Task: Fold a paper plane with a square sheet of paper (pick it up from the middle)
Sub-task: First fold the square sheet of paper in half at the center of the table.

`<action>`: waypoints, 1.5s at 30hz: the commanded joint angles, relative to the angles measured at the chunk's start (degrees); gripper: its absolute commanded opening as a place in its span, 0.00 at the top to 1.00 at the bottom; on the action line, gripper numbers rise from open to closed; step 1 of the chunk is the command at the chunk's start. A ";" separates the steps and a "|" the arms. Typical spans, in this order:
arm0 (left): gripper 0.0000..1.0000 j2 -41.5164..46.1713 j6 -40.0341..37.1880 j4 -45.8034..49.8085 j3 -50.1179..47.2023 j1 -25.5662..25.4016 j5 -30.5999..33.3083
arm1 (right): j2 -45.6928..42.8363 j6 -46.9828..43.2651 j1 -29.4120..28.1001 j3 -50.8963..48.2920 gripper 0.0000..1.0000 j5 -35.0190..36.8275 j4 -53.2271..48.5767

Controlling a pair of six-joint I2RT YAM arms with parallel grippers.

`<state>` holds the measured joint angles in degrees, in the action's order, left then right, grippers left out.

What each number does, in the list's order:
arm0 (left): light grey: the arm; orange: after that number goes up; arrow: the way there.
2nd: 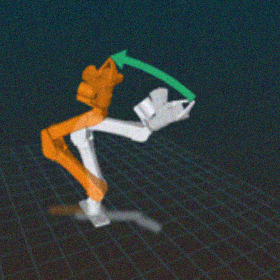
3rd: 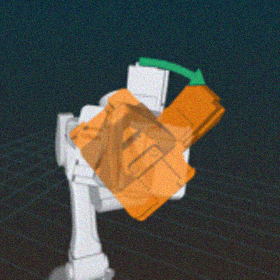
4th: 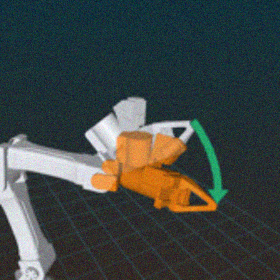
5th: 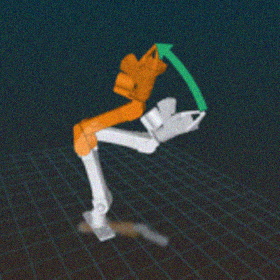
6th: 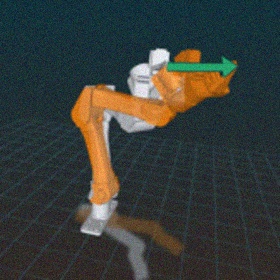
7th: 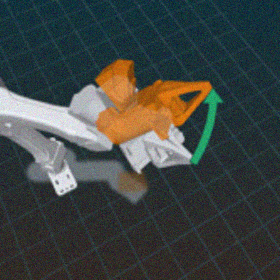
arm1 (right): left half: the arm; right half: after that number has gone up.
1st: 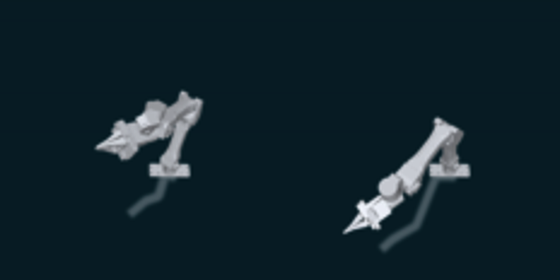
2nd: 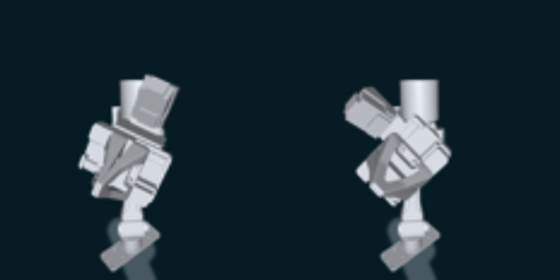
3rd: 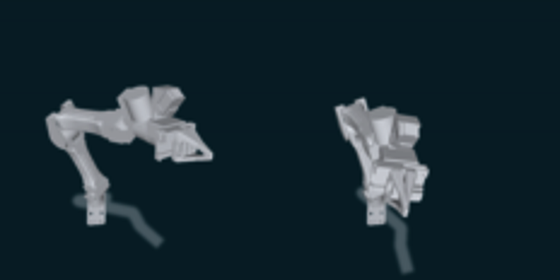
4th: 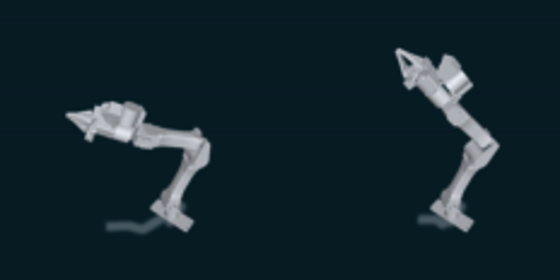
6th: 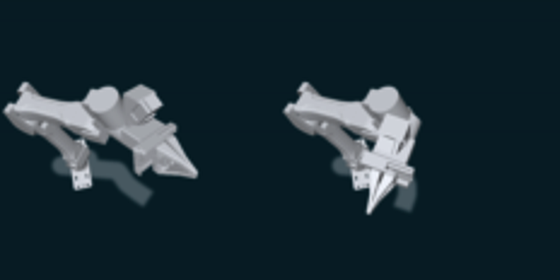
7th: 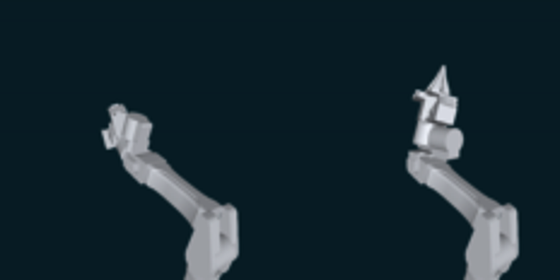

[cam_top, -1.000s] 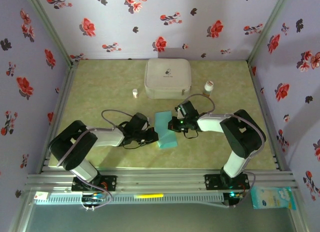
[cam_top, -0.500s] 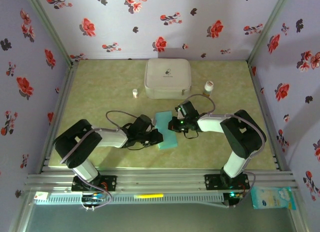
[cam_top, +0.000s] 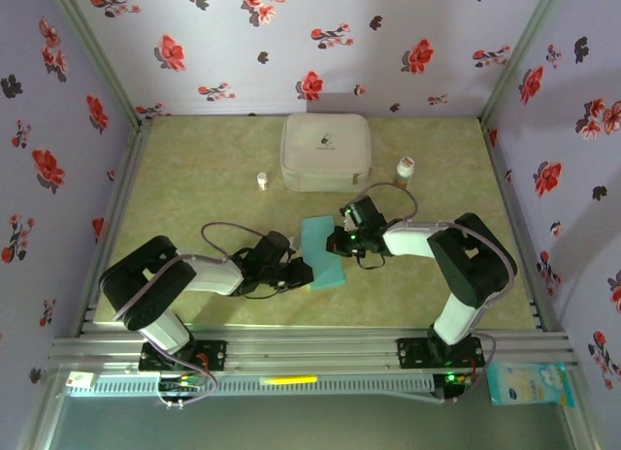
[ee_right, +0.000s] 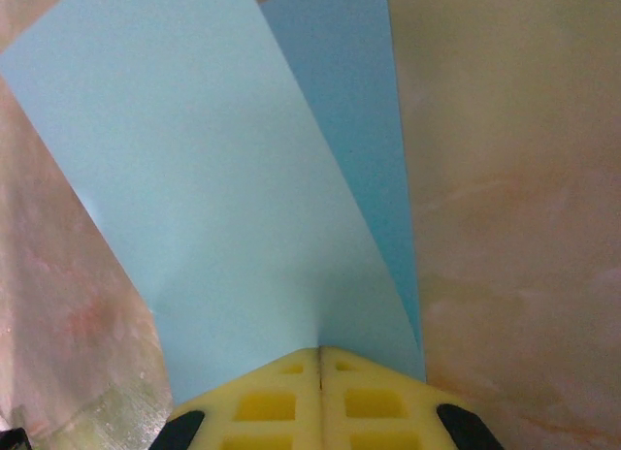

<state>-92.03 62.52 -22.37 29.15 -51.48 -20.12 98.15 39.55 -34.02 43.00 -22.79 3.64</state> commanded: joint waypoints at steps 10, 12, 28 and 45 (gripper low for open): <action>0.87 2.24 0.50 6.92 6.58 -0.55 1.77 | 2.45 -0.08 0.45 -2.92 1.00 6.13 -10.43; 0.87 0.38 0.50 6.27 7.49 -0.55 0.51 | 2.45 0.00 0.45 -3.01 1.00 6.11 -10.33; 0.91 1.08 1.52 7.57 -1.35 -2.54 -1.02 | 2.65 -0.48 0.45 -2.85 1.00 6.65 -11.24; 0.86 11.65 -6.66 23.34 6.93 -3.16 3.33 | 2.67 -0.61 0.45 -2.97 1.00 6.35 -11.20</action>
<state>-84.33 59.05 -1.83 33.78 -55.59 -18.52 98.15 39.51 -34.02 43.03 -22.72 3.57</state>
